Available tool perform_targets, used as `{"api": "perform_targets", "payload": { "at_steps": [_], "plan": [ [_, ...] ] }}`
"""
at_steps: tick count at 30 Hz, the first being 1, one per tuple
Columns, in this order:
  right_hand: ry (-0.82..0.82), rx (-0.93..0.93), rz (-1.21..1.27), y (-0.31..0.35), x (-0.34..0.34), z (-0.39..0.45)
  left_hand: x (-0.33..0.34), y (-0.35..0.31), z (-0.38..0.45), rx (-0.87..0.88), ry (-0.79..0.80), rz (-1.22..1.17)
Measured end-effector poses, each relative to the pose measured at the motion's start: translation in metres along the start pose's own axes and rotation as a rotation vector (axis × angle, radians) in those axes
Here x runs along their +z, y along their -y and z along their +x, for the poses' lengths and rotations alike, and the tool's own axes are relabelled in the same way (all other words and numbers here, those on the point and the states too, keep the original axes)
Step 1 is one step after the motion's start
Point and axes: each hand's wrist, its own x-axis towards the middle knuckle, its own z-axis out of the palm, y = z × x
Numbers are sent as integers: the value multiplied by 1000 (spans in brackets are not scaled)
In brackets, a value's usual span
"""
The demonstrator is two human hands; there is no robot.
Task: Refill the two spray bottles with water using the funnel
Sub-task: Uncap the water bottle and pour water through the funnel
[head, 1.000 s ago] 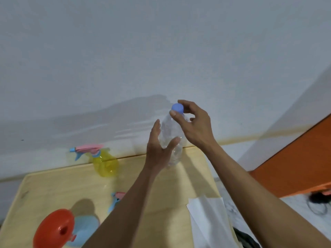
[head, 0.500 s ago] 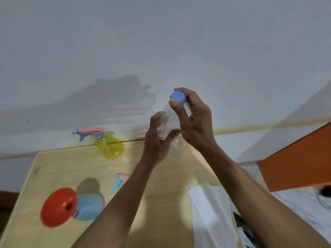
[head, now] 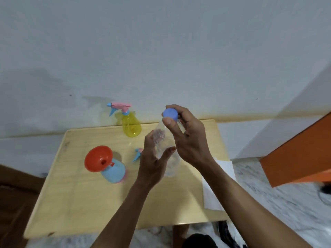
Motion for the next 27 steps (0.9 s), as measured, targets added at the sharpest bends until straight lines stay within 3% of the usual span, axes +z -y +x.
{"api": "perform_targets", "payload": {
  "at_steps": [10,16,23,27],
  "plan": [
    [20,69,46,13,16,-72,-16,14,-73,-55,-6,-84],
    [-13,87,57,16,18,-82,-15,13,-81,-77,-35,-110],
    [-167,105,70,21,25,-83,-15,13,-84,-57,-16,-74],
    [-100,84,28,20,22,-84,-13,12,-86,-38,-39,-74]
  ]
}}
